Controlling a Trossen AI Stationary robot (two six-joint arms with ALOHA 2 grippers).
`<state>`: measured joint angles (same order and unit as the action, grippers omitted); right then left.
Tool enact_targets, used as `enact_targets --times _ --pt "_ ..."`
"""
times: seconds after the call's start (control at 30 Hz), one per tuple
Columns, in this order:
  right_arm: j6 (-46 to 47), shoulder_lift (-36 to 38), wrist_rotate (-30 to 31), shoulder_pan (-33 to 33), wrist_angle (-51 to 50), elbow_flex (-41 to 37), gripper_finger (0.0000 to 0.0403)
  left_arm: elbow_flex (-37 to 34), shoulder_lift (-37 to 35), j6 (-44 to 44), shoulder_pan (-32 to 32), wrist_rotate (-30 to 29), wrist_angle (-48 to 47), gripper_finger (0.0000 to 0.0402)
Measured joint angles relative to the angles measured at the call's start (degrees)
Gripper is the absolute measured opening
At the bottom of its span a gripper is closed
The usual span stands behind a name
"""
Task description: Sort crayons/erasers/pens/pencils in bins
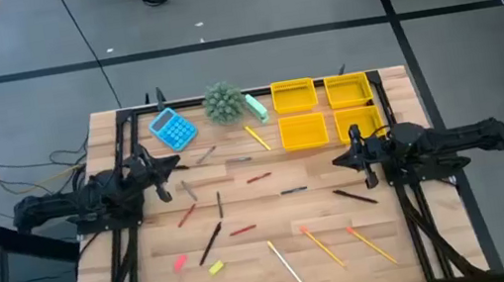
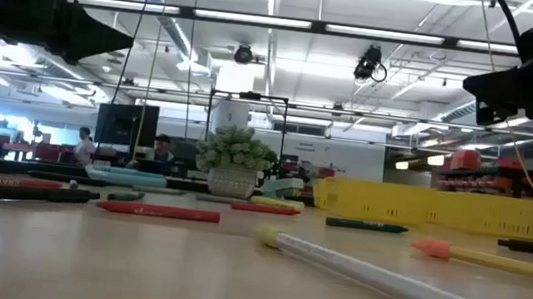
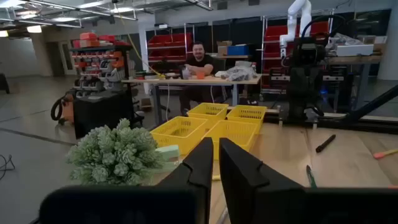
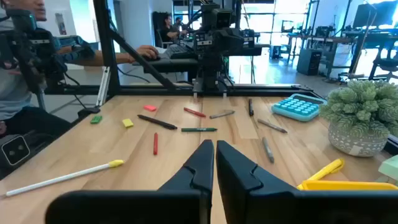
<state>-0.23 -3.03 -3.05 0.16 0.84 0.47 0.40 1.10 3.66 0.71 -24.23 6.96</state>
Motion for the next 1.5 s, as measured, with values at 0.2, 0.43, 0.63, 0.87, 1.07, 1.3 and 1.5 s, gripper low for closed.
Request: enact_targets --times 0.2,0.43,0.63,0.87,1.07,1.3,1.5 --pt "0.0 0.0 0.0 -0.02 -0.02 0.0 0.0025 0.01 0.0 0.0 0.01 0.0 0.0 0.003" --pt "0.02 0.01 0.01 -0.02 -0.01 -0.01 0.0025 0.0 0.0 0.0 0.01 0.0 -0.01 0.004" --pt "0.02 0.0 0.02 0.0 -0.02 -0.02 0.0025 0.0 0.0 0.02 0.02 0.0 0.0 0.0036" --pt "0.0 0.0 0.02 0.0 0.0 -0.02 0.0025 0.0 0.0 0.02 0.0 0.0 0.0 0.0028" --pt "0.01 0.01 0.01 0.0 -0.02 0.0 0.0025 0.0 0.0 0.0 0.0 0.0 0.0 0.0033" --pt "0.01 0.01 0.0 -0.02 -0.02 -0.01 0.0025 0.0 0.0 0.02 0.01 0.01 0.0 0.0038" --pt "0.0 0.02 0.01 0.0 -0.01 0.0 0.0025 0.0 0.0 0.02 0.01 0.01 0.0 0.003"
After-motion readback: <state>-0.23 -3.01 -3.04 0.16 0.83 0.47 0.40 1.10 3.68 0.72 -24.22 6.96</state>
